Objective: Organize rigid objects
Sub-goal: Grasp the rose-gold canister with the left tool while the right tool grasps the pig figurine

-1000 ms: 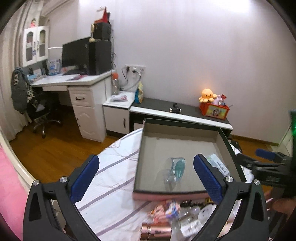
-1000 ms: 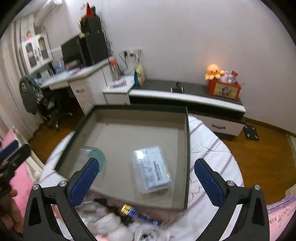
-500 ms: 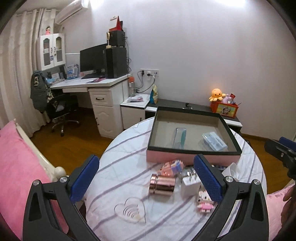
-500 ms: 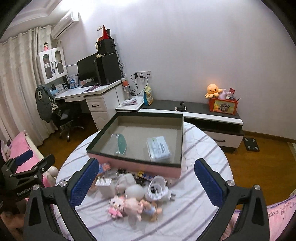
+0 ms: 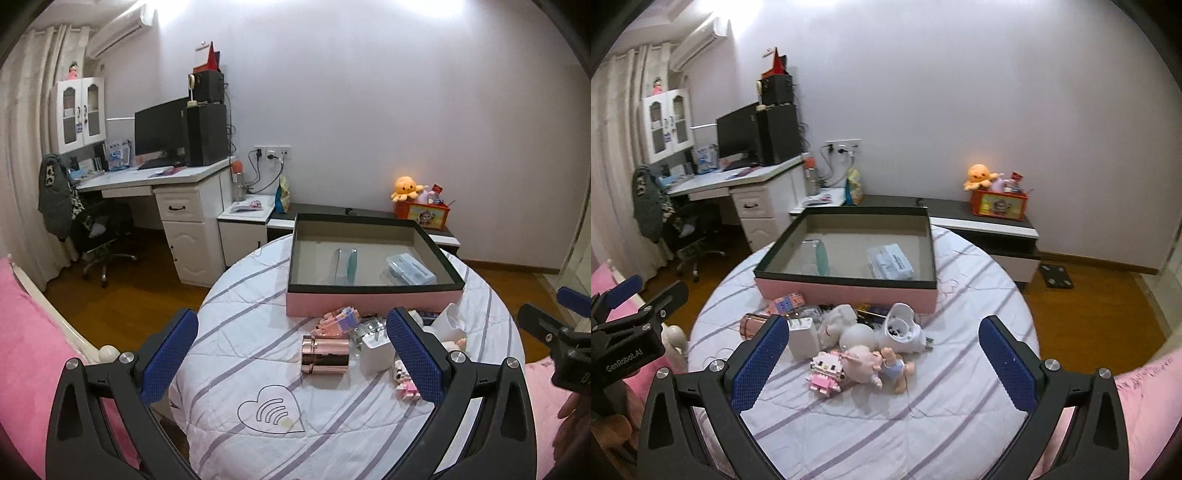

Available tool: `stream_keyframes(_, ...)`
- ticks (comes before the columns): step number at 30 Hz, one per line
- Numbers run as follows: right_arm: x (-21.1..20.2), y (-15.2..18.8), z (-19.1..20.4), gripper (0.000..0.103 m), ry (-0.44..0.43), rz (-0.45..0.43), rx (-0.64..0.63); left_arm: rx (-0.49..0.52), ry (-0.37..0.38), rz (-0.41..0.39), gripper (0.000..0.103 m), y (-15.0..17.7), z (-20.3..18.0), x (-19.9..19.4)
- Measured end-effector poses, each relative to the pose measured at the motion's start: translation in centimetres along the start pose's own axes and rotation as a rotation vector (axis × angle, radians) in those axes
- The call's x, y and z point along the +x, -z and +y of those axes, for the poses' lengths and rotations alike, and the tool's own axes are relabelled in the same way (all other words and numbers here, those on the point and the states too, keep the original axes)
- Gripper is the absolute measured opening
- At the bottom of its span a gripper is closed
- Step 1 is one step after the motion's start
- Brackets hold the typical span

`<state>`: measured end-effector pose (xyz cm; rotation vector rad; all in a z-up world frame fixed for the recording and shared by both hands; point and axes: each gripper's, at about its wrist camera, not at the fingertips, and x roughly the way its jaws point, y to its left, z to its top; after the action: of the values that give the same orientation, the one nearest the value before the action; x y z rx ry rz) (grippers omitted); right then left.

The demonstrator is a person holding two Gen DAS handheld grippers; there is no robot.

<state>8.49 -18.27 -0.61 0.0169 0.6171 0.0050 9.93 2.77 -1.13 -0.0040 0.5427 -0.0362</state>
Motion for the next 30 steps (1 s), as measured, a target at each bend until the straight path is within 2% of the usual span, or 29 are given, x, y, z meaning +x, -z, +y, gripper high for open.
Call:
stream_keyframes(5, -0.2, 0.0, 0.3, 0.103, 0.032, 0.005, -0.001, -0.012, 0.025, 0.015, 0.103, 0.5, 0.5, 0.8)
stream_keyframes(12, 1.3, -0.1, -0.5, 0.103, 0.011, 0.029, -0.029, -0.023, -0.017, 0.056, 0.103, 2.3, 0.0, 2.5)
stream_keyframes(19, 5.4, 1.8, -3.0, 0.103, -0.051, 0.15, 0.001, 0.031, -0.05, 0.162, 0.103, 5.2, -2.1, 6.5)
stream_keyframes(30, 10.1, 4.5, -2.0, 0.103, -0.158, 0.284, 0.011, 0.064, -0.041, 0.258, 0.103, 6.5, -2.7, 11.4)
